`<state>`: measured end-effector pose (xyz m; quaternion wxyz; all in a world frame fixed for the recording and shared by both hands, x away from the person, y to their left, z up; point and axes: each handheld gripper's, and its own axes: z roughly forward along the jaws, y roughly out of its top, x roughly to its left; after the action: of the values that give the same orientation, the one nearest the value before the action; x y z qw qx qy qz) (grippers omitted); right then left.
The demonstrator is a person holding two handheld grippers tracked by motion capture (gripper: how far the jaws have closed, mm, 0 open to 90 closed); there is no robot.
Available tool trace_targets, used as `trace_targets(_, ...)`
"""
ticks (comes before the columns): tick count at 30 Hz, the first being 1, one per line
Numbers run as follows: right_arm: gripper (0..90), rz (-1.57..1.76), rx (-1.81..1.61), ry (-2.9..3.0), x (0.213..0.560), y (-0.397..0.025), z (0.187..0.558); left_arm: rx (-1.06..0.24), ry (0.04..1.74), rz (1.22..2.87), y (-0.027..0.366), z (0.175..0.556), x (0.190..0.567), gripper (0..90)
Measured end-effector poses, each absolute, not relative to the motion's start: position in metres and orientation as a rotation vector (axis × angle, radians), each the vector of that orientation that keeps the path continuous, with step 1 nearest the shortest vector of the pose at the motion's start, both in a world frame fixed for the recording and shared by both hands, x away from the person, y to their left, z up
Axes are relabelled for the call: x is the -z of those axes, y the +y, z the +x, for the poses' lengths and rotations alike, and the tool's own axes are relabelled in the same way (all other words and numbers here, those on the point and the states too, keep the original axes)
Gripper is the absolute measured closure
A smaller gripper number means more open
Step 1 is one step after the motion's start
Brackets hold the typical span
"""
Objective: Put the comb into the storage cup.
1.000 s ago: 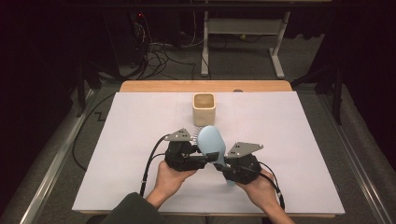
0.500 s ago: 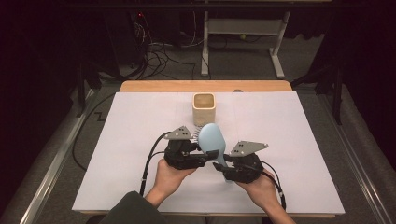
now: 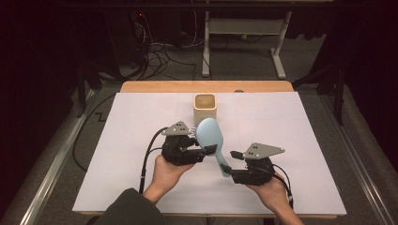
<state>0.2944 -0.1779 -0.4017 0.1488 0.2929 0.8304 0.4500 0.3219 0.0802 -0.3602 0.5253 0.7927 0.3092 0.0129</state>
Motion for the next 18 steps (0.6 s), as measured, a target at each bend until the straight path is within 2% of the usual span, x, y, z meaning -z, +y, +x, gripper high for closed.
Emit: trace_targets(18, 35.6, 0.937, -1.399, 2.22, 0.411, -0.23, 0.288, -0.108, 0.738, 1.898, 0.081, 0.334, 0.339, 54.7)
